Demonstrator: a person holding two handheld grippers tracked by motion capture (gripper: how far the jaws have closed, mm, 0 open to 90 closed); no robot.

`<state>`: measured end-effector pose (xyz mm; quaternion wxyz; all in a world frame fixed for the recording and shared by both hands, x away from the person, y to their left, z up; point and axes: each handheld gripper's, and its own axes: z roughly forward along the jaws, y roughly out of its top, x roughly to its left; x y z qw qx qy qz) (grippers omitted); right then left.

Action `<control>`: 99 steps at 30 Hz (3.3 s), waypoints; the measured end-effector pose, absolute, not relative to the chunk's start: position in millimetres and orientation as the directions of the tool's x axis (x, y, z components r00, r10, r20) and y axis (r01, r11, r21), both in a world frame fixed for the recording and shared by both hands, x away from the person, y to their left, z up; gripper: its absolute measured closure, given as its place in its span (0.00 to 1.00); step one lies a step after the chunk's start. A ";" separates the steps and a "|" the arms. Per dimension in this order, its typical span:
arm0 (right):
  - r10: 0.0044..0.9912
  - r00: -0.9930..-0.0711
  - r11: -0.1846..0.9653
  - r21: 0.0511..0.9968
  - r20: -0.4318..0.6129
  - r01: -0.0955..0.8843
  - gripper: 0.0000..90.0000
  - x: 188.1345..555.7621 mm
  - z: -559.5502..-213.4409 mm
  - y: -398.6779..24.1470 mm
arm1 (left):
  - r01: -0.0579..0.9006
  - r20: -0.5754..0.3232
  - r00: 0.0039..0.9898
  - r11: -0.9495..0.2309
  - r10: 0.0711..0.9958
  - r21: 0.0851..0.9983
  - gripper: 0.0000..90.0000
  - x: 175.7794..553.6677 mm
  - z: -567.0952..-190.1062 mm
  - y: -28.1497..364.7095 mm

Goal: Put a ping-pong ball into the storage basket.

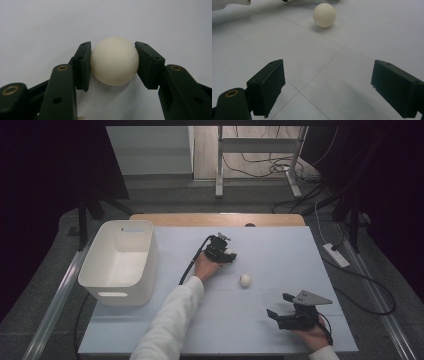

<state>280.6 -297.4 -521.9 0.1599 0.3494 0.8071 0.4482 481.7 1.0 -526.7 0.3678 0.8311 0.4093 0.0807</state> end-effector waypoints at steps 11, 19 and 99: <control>0.706 -0.706 0.356 0.835 0.054 0.419 0.13 280.7 -522.0 -297.1 | 0.604 -0.176 0.669 -0.391 0.722 0.695 0.56 476.0 -516.5 1.8; 0.705 -0.708 0.361 0.835 0.048 0.416 0.13 280.6 -522.0 -296.8 | 0.599 -0.178 0.670 -0.382 0.721 0.704 0.56 469.9 -511.6 5.7; 0.705 -0.709 0.387 0.823 0.027 0.416 0.13 280.6 -523.2 -292.6 | 0.513 -0.161 0.708 -0.346 0.687 0.785 0.56 399.2 -482.4 44.0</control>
